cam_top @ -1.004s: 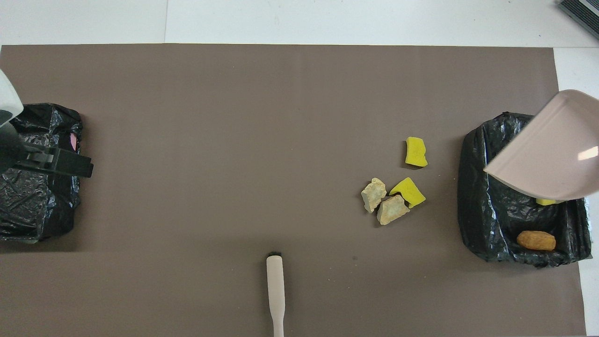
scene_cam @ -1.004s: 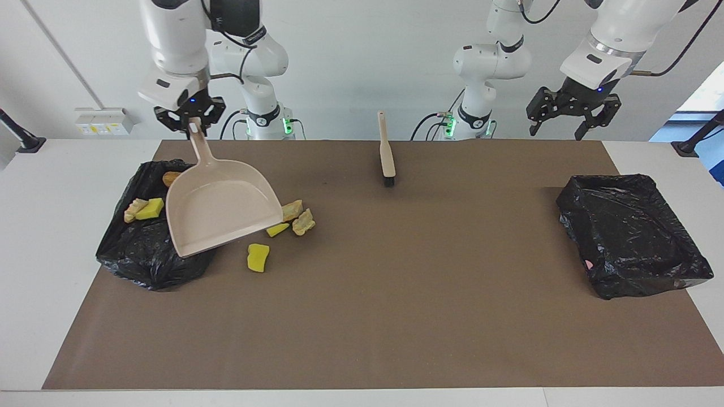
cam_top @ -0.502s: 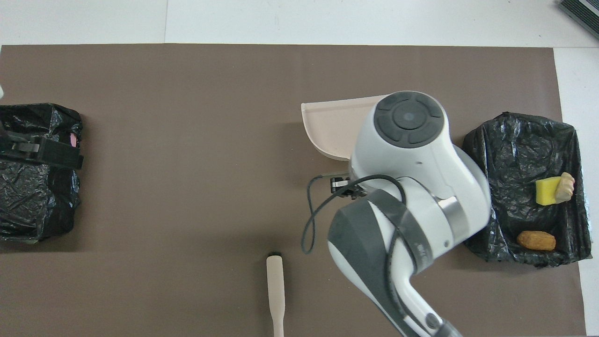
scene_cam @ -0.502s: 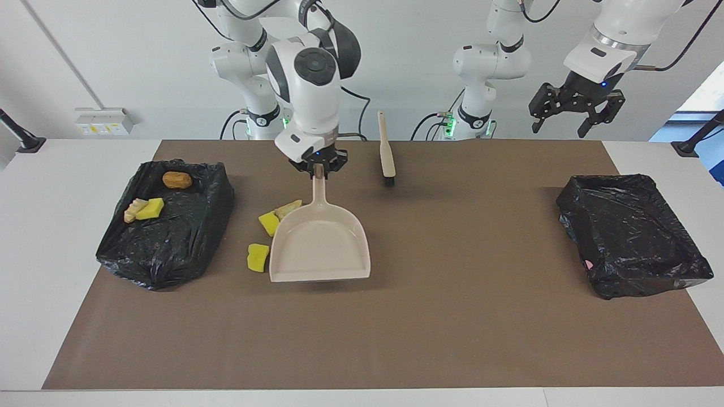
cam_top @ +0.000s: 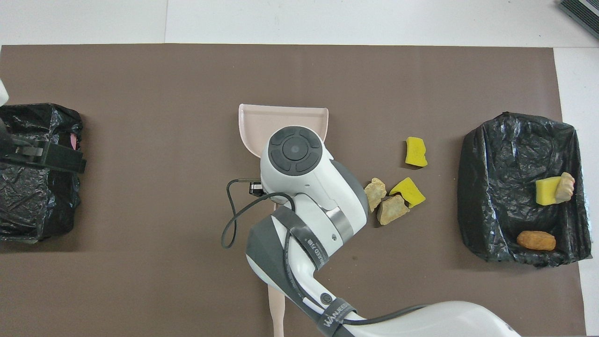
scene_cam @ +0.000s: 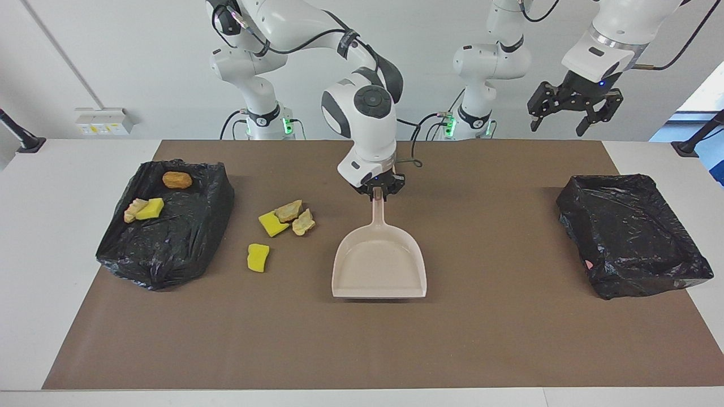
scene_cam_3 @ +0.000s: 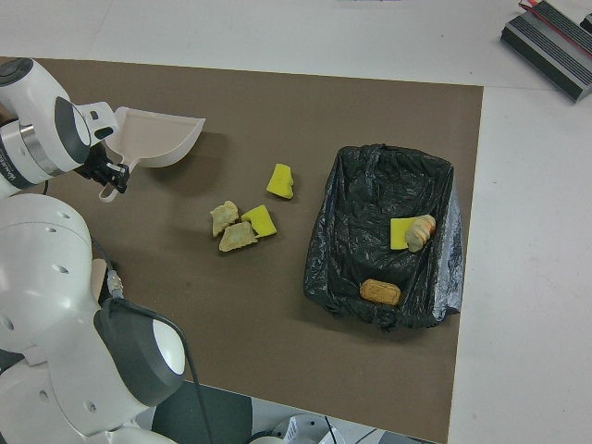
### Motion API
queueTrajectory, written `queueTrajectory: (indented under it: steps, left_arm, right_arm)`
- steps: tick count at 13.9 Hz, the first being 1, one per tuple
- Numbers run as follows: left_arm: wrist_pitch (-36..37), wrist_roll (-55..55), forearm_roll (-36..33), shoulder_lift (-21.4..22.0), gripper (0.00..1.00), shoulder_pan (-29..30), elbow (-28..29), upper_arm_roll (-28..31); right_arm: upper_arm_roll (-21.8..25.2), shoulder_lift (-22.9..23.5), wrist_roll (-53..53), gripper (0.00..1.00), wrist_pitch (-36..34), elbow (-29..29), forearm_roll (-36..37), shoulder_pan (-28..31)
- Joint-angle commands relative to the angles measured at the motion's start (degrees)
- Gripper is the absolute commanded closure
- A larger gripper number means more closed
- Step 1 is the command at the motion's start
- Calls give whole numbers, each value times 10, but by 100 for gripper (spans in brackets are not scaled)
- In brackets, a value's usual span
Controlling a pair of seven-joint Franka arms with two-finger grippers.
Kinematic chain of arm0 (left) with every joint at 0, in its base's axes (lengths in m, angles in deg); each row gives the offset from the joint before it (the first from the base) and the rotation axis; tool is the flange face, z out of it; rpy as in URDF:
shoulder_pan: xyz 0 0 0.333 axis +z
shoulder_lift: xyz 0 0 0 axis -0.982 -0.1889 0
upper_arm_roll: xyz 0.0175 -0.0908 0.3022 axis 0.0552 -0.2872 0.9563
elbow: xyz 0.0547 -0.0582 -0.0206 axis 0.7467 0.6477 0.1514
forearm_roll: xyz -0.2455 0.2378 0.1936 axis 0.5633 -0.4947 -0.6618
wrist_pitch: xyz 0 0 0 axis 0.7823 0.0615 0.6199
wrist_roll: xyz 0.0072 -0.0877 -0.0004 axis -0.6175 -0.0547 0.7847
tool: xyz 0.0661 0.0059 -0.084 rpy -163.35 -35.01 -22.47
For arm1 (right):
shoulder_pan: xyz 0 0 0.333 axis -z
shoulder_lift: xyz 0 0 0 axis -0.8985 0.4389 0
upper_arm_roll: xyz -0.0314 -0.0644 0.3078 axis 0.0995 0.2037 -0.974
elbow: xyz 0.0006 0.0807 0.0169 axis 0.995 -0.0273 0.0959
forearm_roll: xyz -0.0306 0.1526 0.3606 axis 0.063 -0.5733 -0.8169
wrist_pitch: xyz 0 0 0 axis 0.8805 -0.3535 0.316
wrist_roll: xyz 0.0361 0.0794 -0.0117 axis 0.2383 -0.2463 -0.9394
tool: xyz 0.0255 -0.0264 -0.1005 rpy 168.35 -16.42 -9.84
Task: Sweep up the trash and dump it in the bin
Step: 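Return the dustpan to the table center with the right gripper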
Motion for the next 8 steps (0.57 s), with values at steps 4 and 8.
queueTrajectory:
  steps: [4, 8]
  left_arm:
    - [7, 0, -2, 9, 0, -9, 6, 9]
    - [1, -2, -2, 9, 0, -8, 5, 9]
  right_arm:
    - [5, 28, 9, 100, 41, 12, -6, -16]
    - [5, 20, 6, 0, 20, 14, 20, -19]
